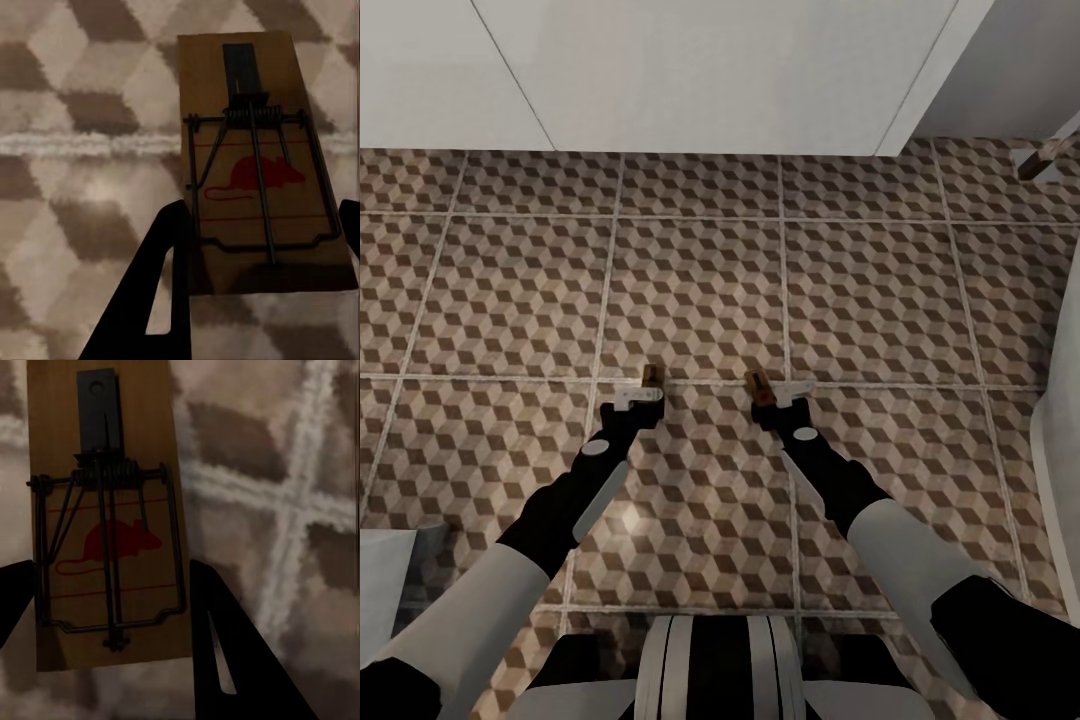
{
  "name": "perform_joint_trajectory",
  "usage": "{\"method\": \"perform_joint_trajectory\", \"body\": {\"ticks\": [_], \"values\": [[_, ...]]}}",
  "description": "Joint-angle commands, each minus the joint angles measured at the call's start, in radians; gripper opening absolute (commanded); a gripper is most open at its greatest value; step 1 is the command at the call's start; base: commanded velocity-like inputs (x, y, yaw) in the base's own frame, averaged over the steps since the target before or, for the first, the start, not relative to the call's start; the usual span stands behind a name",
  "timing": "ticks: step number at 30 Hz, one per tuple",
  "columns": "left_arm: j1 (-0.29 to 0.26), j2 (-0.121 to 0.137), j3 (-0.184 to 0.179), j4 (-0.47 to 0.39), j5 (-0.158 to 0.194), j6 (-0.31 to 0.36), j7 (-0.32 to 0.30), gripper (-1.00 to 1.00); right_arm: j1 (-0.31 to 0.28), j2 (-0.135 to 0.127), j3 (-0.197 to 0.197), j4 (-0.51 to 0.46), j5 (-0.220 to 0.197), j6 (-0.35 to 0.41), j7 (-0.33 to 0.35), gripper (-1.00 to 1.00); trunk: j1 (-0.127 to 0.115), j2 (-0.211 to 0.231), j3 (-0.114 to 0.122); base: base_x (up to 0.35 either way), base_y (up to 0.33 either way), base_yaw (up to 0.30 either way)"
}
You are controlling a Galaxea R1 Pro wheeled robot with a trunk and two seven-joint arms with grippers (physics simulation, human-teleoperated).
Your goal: Take the four mousetraps from the cabinet in the bathroom and place them on the bathroom floor. Make sure all four end up on the same floor surface, and ensure that at least two of them are either under or directly next to the same bathroom sink.
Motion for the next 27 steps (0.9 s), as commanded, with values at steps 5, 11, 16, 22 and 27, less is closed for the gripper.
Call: {"method": "perform_joint_trajectory", "body": {"ticks": [5, 11, 16, 22, 27], "values": [[0.001, -0.003, -0.003, 0.008, -0.026, -0.013, 0.01, -1.0, -0.001, -0.001, 0.005, -0.001, -0.014, -0.016, -0.006, -1.0, 0.0, 0.0, -0.001, 0.0, 0.0, 0.0], [0.001, -0.056, 0.002, 0.125, -0.102, -0.021, 0.01, -1.0, -0.001, 0.002, 0.003, -0.001, -0.013, -0.019, -0.006, -1.0, 0.0, 0.0, -0.001, 0.0, 0.0, 0.0], [-0.009, -0.093, 0.006, 0.221, -0.132, -0.019, 0.009, -1.0, -0.011, 0.005, 0.002, 0.001, -0.011, 0.004, -0.007, -1.0, 0.0, 0.0, -0.001, 0.0, 0.0, 0.0], [-0.099, -0.107, 0.01, 0.244, -0.138, 0.0, 0.011, -1.0, -0.07, 0.006, 0.002, 0.004, -0.012, 0.103, -0.008, -1.0, 0.0, 0.0, -0.001, 0.0, 0.0, 0.0], [-0.155, -0.111, 0.068, 0.196, -0.138, 0.048, 0.011, -1.0, -0.111, 0.011, 0.002, 0.016, -0.012, 0.118, -0.008, -1.0, 0.0, 0.0, -0.001, 0.0, 0.0, 0.0]]}}
